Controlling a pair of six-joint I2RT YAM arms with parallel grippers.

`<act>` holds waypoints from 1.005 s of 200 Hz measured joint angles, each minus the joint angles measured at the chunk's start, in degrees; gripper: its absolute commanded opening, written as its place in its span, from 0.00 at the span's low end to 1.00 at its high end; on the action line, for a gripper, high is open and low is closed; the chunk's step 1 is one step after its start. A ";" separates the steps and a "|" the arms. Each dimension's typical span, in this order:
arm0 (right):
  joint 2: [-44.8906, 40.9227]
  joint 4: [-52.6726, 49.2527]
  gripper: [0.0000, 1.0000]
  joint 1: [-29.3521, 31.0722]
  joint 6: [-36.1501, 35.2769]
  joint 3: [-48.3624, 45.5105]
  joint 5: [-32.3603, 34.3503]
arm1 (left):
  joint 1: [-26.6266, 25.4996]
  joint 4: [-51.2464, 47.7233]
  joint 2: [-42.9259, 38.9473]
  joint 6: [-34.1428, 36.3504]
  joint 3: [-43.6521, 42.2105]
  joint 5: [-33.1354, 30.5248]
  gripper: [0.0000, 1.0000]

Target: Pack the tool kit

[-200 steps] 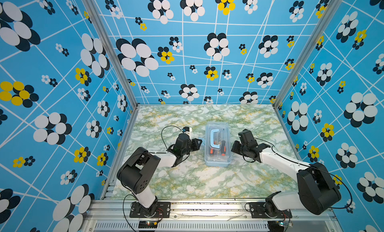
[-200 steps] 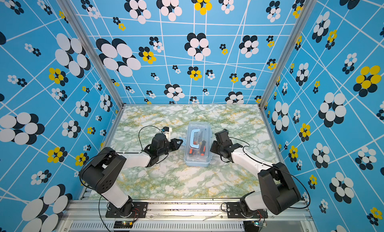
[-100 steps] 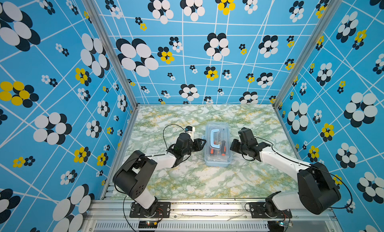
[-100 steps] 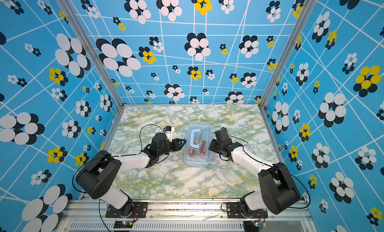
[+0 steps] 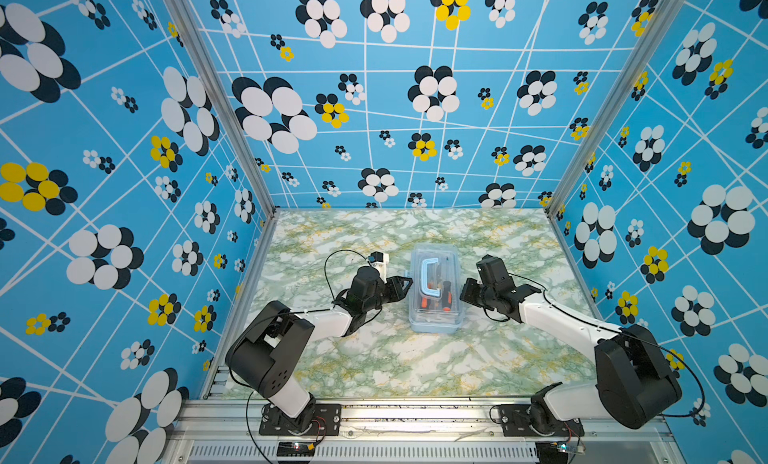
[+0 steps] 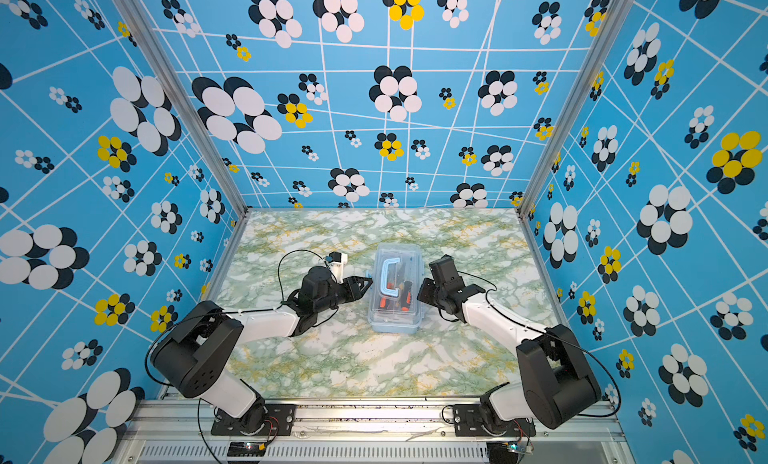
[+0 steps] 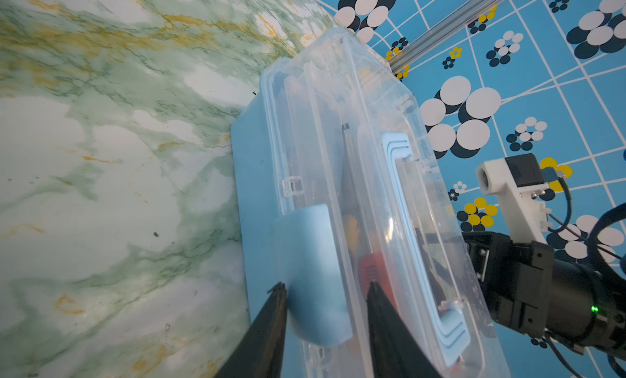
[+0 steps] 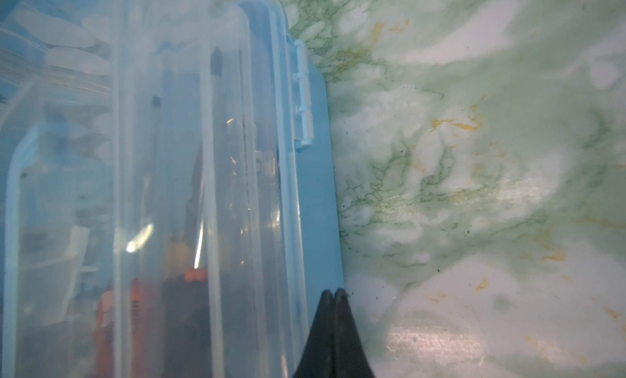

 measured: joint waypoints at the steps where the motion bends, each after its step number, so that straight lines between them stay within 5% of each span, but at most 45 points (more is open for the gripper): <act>1: 0.00 0.02 0.00 0.00 0.00 0.00 -0.02 | 0.02 0.09 0.00 0.02 -0.02 0.02 0.42; 201: 2.67 0.42 0.00 -0.02 -0.20 2.27 -0.63 | 3.15 11.23 7.50 -5.75 0.70 5.64 0.36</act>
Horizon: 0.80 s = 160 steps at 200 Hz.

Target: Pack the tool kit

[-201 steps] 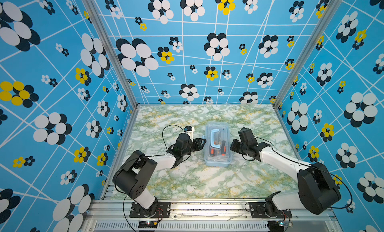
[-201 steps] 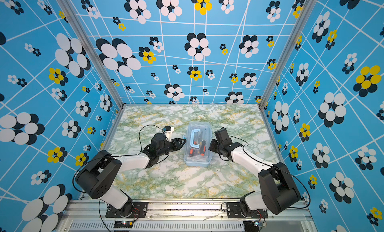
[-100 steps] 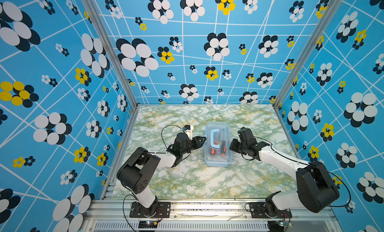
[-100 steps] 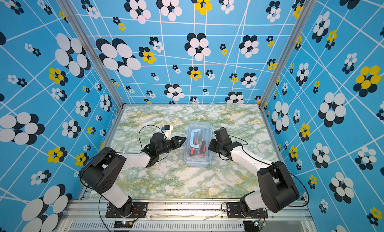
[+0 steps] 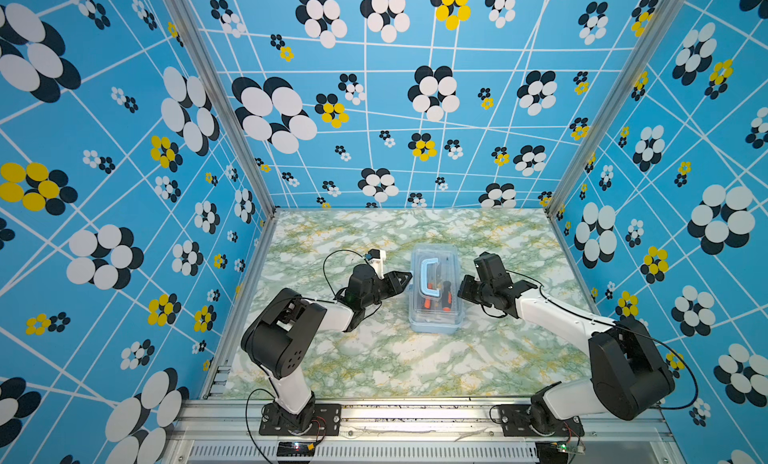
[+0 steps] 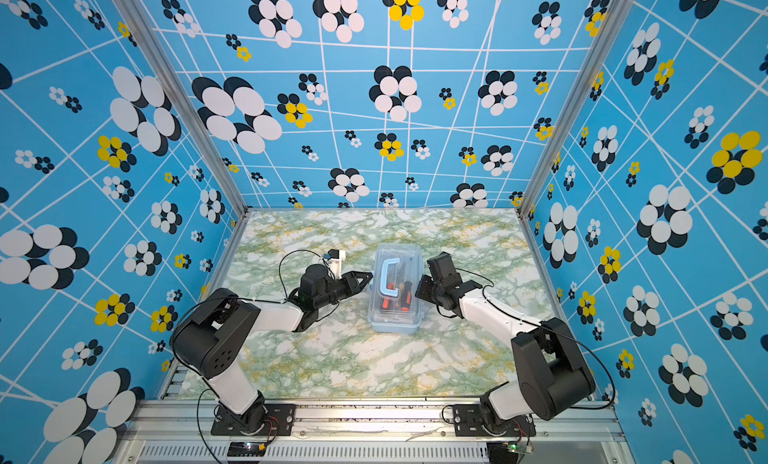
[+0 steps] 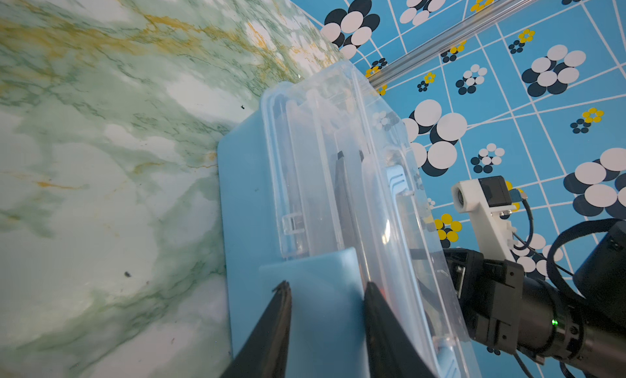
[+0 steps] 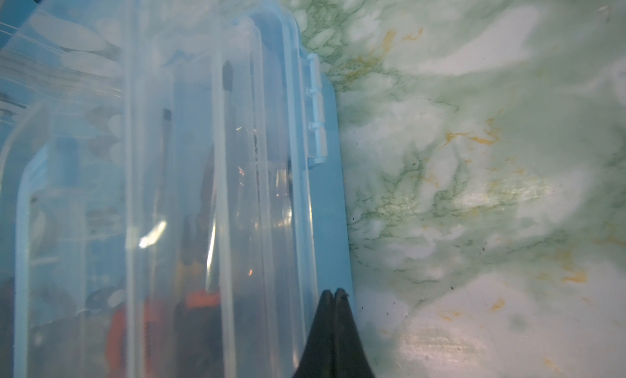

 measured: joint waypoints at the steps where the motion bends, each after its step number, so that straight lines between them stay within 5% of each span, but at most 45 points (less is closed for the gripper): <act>1: 0.02 0.00 0.00 0.00 -0.02 0.02 0.00 | 0.00 0.02 0.02 0.00 0.00 0.00 0.36; 160: 0.66 -0.26 0.00 -0.04 -0.02 0.74 0.04 | -0.17 1.31 -0.33 1.90 -1.05 0.35 0.34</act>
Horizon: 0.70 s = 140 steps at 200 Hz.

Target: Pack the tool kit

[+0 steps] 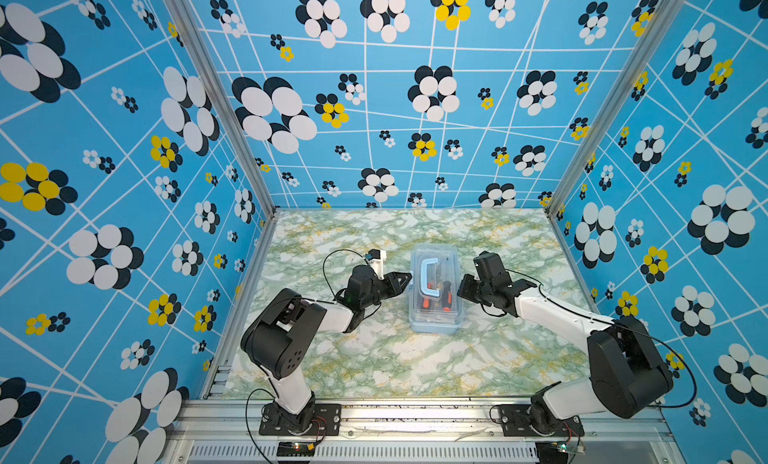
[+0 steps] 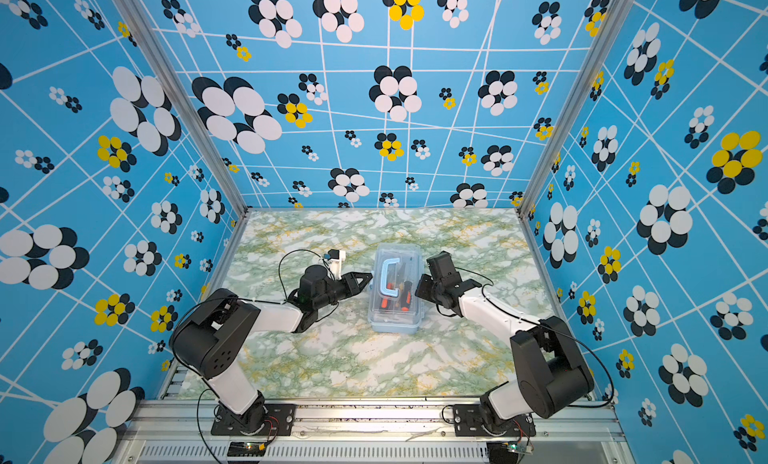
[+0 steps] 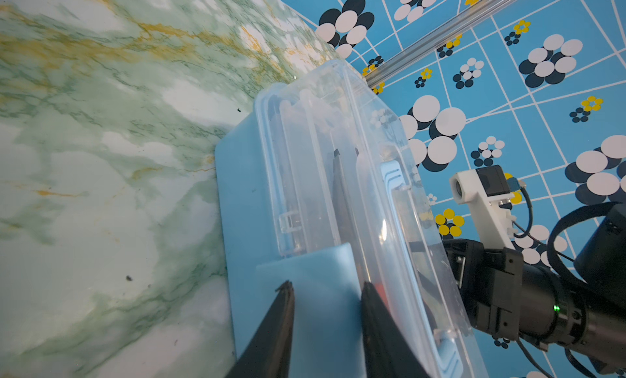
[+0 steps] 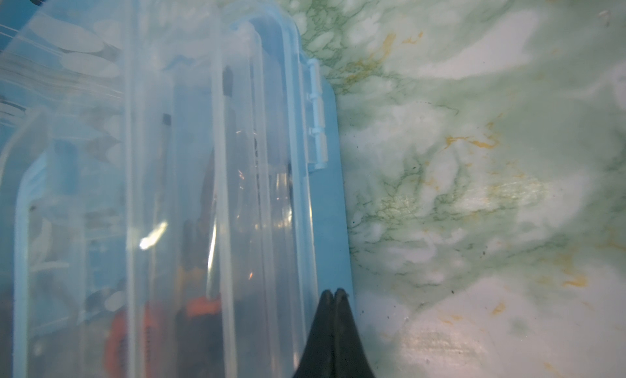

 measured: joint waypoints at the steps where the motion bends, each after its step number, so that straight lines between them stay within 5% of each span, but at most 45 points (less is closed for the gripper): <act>1: 0.00 0.00 0.00 0.00 0.00 0.00 0.00 | 0.00 0.02 0.00 0.00 -0.02 0.00 0.34; 140: 0.46 -0.15 0.00 0.07 0.02 0.59 0.42 | -1.38 -4.90 -2.27 3.67 0.57 -2.43 0.33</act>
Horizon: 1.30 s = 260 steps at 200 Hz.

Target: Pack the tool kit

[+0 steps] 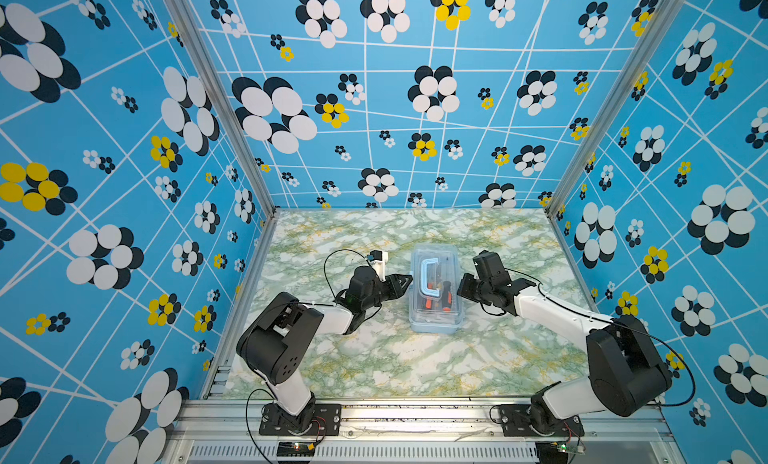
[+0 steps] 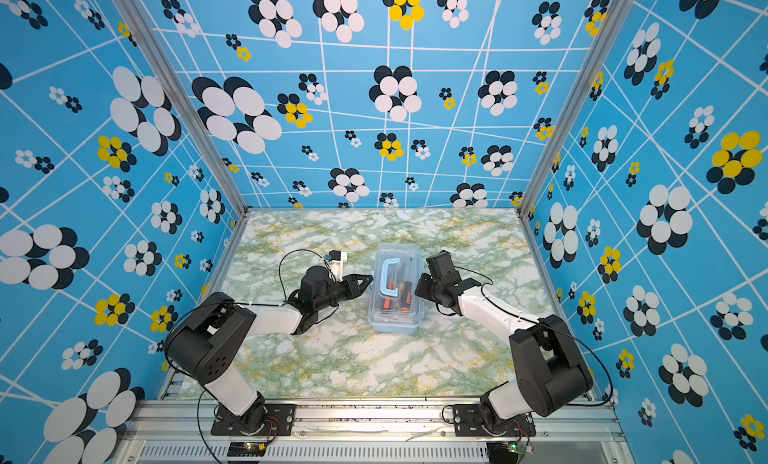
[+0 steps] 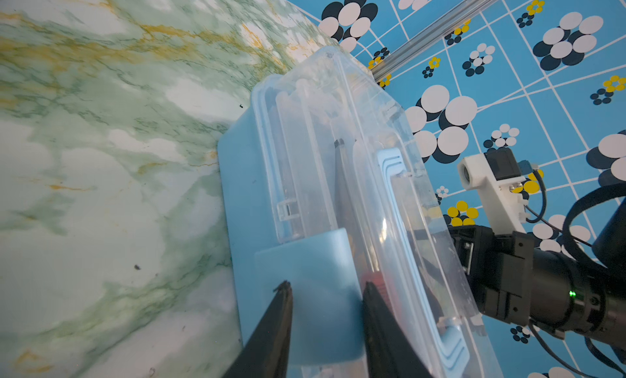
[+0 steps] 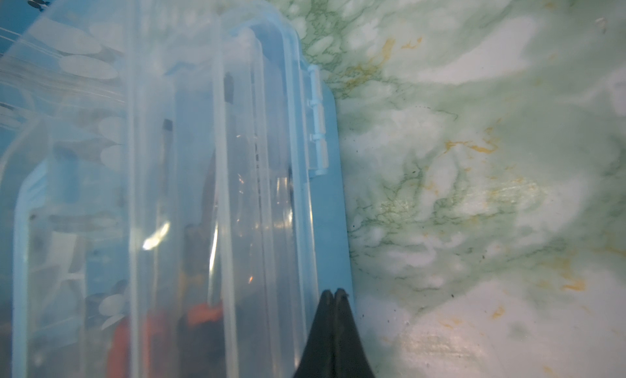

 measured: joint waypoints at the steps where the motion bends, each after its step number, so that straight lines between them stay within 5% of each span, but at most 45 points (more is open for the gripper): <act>1: 0.00 0.00 0.00 0.00 0.00 0.02 0.00 | 0.00 -0.11 0.00 0.04 0.02 -0.07 0.33; 99: 0.55 -0.02 0.00 0.00 0.00 0.48 0.04 | -1.55 -6.97 -0.70 4.39 2.82 -4.94 0.32; 260: 1.14 -0.13 0.00 0.00 0.00 1.22 0.57 | -1.44 -8.79 1.11 3.65 2.60 -4.11 0.31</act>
